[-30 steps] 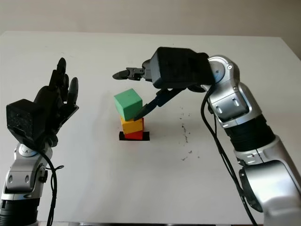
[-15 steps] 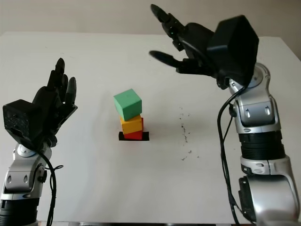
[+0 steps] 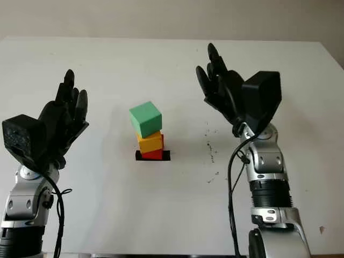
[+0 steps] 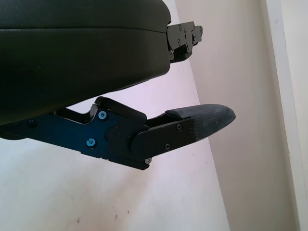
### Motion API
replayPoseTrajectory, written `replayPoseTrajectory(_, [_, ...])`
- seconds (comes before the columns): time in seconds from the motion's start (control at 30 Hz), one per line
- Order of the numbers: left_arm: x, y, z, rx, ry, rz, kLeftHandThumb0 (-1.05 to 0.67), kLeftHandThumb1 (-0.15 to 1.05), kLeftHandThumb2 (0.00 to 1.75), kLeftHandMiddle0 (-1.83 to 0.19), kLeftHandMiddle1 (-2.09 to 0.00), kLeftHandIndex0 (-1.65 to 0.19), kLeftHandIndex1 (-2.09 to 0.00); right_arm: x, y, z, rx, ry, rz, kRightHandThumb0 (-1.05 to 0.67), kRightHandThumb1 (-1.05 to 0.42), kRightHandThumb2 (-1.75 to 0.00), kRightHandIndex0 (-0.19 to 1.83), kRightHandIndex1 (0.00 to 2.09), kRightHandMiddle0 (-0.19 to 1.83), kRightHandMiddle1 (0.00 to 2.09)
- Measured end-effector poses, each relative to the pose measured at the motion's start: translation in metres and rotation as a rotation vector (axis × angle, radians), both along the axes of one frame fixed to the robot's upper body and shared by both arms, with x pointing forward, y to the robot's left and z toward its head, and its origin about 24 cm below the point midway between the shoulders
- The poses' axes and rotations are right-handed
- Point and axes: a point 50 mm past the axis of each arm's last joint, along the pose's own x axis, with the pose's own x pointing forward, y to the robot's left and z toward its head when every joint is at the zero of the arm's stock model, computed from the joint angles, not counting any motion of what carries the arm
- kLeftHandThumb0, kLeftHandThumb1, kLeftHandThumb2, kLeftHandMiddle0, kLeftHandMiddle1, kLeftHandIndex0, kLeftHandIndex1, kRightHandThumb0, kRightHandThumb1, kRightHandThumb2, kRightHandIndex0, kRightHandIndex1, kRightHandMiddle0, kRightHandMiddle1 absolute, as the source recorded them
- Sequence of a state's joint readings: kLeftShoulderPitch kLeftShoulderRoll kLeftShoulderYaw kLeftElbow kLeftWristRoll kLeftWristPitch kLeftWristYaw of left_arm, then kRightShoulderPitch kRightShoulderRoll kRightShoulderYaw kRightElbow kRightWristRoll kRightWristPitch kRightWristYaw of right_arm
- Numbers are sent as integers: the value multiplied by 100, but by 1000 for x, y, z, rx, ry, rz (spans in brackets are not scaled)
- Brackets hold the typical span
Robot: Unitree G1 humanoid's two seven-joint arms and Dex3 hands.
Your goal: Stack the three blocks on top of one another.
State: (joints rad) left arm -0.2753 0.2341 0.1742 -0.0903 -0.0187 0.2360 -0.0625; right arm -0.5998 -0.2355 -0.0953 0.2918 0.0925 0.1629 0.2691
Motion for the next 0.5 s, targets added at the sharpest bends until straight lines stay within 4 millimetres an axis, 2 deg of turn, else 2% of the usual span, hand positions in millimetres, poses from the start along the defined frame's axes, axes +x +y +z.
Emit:
replayPoseTrajectory(0.3, [0, -2, 0, -13, -22, 20, -69, 105, 67, 17, -5, 16, -4, -10, 17, -30, 130, 48, -41, -73, -105, -69, -19, 0, -19, 0])
replayPoseTrajectory(0.5, [-2, -4, -4, -23, -20, 12, -66, 105, 69, 18, -5, 16, -5, -14, 19, -39, 161, 58, -64, -73, -105, -69, -19, 0, -19, 0])
